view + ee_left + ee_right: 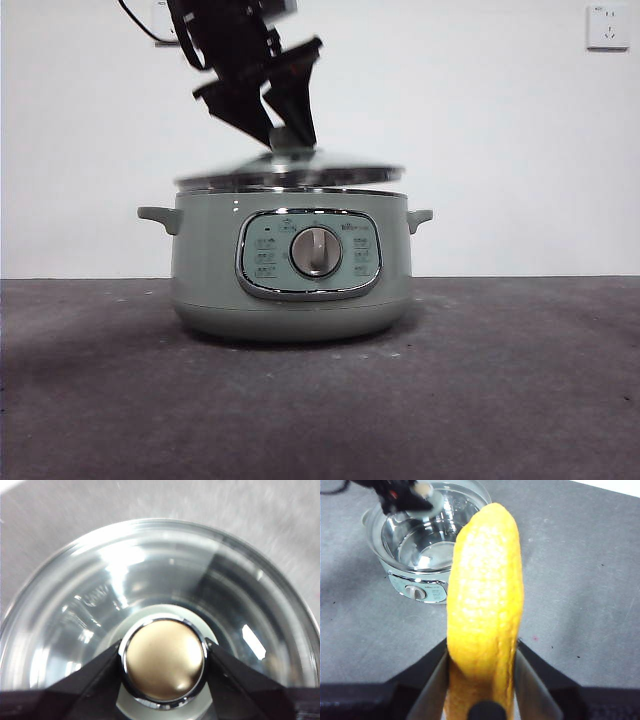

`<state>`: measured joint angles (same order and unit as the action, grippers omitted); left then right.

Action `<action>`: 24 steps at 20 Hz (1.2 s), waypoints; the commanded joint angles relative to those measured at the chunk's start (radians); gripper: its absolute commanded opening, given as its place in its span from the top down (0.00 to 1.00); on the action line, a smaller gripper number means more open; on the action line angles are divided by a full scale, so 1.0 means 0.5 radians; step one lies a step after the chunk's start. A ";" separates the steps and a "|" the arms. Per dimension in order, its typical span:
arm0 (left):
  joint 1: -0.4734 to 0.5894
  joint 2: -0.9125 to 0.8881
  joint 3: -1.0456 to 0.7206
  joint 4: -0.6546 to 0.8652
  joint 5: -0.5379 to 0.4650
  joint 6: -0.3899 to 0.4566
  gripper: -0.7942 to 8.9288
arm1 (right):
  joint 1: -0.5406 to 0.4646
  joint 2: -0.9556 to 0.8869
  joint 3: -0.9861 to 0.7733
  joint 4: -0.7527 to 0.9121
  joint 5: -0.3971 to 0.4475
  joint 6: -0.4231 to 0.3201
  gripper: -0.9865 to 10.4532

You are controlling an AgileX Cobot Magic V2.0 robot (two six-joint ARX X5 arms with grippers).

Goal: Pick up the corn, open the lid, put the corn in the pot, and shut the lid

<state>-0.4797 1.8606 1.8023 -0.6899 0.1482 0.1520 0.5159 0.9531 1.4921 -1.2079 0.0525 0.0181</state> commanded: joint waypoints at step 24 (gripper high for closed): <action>0.485 -1.259 0.009 -0.684 0.137 0.054 0.93 | 0.000 1.419 0.681 0.679 -0.676 -0.060 0.92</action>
<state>-0.2390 1.2388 1.8008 -1.0706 0.2054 0.1616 0.5156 1.6440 1.8118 -0.8722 -0.2783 -0.0013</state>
